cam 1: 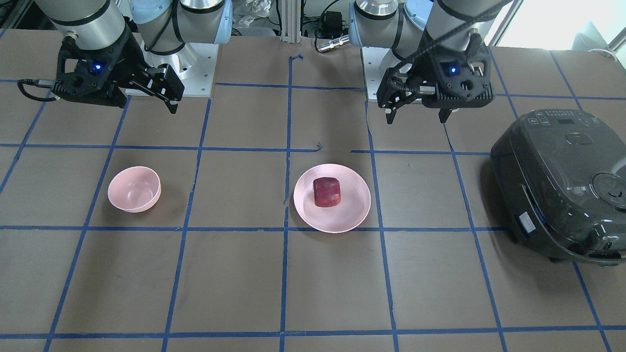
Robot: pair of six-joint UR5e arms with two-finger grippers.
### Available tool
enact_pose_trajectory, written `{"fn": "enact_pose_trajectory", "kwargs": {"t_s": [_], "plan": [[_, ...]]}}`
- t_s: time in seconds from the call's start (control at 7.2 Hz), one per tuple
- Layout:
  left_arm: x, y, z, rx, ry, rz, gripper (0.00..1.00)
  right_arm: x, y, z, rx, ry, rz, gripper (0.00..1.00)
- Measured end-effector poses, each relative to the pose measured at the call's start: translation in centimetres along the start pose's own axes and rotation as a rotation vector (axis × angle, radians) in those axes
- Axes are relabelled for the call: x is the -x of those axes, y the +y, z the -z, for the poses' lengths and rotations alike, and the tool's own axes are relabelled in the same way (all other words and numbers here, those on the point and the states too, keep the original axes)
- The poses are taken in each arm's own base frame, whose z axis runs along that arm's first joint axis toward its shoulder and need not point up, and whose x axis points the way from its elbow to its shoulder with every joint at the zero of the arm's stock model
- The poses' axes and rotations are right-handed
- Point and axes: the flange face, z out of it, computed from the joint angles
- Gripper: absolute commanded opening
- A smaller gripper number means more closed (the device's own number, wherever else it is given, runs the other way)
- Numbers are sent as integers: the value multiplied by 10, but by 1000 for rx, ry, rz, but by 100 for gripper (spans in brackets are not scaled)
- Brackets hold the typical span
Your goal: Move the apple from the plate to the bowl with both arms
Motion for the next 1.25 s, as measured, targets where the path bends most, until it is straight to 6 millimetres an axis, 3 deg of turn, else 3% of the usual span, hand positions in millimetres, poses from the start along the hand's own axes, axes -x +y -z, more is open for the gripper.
{"fn": "enact_pose_trajectory", "kwargs": {"t_s": [0.28,0.56,0.69,0.83,0.97,1.11,1.25], "plan": [[-11,-18,-46,71,19,49,100,-1,-3,-2,4,0,0,100],[-26,-25,-99,98,57,114,100,-19,-25,-19,37,0,-2,100],[-43,-25,-128,85,61,136,100,-46,-41,-29,60,-6,-3,100],[-62,-26,-155,70,63,158,100,-88,-60,-45,86,-27,1,100],[-81,-28,-179,58,63,173,100,-132,-79,-74,102,-56,16,100],[-97,-32,-203,53,62,178,100,-159,-89,-108,93,-69,52,100],[-109,-34,-226,59,55,183,100,-170,-93,-147,85,-74,83,100]]}}
